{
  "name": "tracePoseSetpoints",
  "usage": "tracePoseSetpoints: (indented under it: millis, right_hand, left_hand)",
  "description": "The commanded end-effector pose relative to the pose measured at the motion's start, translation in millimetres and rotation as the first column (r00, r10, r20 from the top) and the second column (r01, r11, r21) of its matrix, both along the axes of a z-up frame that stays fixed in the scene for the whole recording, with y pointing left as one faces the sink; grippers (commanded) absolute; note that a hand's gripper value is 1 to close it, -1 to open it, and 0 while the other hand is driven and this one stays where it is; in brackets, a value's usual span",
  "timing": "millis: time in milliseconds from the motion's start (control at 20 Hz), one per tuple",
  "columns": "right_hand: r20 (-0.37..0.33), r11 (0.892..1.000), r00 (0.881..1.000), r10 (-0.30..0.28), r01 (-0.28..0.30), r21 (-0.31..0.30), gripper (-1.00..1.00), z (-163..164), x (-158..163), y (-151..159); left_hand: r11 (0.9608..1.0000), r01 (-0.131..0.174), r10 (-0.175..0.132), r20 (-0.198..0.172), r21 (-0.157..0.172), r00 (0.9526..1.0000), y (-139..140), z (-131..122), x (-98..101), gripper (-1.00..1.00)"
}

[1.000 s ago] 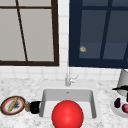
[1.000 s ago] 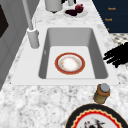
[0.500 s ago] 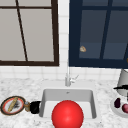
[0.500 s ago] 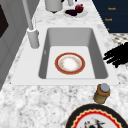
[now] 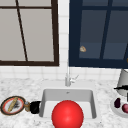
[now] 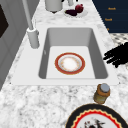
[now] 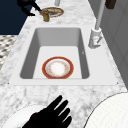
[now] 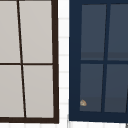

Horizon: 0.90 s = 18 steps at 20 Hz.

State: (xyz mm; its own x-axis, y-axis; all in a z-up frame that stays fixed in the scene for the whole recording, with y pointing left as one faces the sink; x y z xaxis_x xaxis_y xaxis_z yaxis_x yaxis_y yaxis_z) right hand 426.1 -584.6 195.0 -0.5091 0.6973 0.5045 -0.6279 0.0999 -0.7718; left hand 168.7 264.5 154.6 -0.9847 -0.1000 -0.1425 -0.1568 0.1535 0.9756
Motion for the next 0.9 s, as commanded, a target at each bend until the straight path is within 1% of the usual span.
tracePoseSetpoints:
  millis: [0,200,350,550,650,700,800,850]
  right_hand:
    - [0.029,0.993,0.994,-0.105,0.107,-0.059,-1.00,0,-6,0]
    - [0.019,0.983,0.988,-0.156,0.157,-0.090,-1.00,1,-10,1]
    - [-0.009,0.978,0.986,-0.164,0.161,-0.134,-1.00,5,-10,1]
    - [0.011,0.967,0.984,-0.177,0.176,-0.183,-1.00,6,-17,3]
    - [0.015,0.959,0.981,-0.191,0.190,-0.210,-1.00,3,-23,4]
    - [0.030,0.954,0.979,-0.202,0.203,-0.221,-1.00,1,-27,5]
    - [0.086,0.941,0.969,-0.231,0.245,-0.233,-1.00,-4,-35,5]
    - [0.103,0.933,0.964,-0.247,0.265,-0.243,-1.00,-5,-38,4]
  left_hand:
    - [1.0000,0.000,0.000,0.000,0.000,1.0000,0,0,0.0,0.00]
    - [1.0000,0.000,0.000,0.000,0.000,1.0000,0,0,0.0,0.00]
    - [1.0000,0.000,0.000,0.000,0.000,1.0000,0,0,0.0,0.00]
    - [1.0000,0.000,0.000,0.000,0.000,1.0000,0,0,0.0,0.00]
    - [1.0000,0.000,0.000,0.000,0.000,1.0000,0,0,0.0,0.00]
    - [1.0000,0.000,0.000,0.000,0.000,1.0000,0,0,0.0,0.00]
    - [1.0000,0.000,0.000,0.000,0.000,1.0000,0,0,0.0,0.00]
    - [1.0000,0.000,0.000,0.000,0.000,1.0000,0,0,0.0,0.00]
